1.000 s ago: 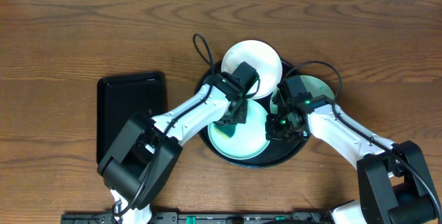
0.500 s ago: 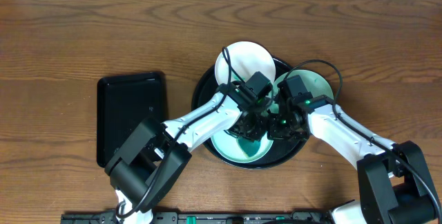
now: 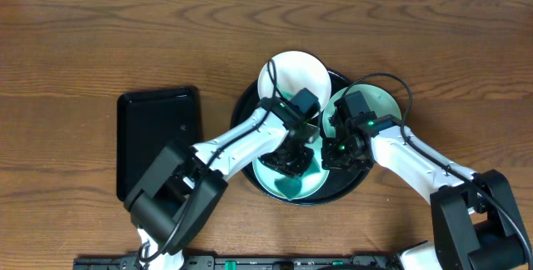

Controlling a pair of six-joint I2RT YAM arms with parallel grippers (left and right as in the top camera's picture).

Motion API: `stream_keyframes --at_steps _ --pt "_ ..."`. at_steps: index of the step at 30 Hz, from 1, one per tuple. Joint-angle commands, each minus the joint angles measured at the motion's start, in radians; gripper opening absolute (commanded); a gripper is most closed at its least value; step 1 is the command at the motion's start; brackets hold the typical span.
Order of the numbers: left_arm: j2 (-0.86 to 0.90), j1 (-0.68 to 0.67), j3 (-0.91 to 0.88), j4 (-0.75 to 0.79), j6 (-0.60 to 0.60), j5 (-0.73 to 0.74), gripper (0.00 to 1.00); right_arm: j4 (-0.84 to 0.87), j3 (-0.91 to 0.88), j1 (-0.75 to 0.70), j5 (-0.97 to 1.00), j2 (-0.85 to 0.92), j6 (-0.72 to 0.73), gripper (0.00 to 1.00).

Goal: Clean dirty plates on tray and stack at the side
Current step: 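Scrub the right plate with the sponge while the right gripper holds it, then return the sponge to the small black tray with the left gripper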

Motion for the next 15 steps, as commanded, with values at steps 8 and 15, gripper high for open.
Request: stream_keyframes --at_steps 8,15 --pt "-0.273 0.208 0.087 -0.100 -0.208 -0.373 0.07 -0.003 -0.010 0.000 0.021 0.004 -0.020 0.01" --pt "-0.357 0.466 0.085 -0.223 -0.285 -0.506 0.07 -0.002 -0.010 0.000 0.021 0.004 -0.021 0.01"
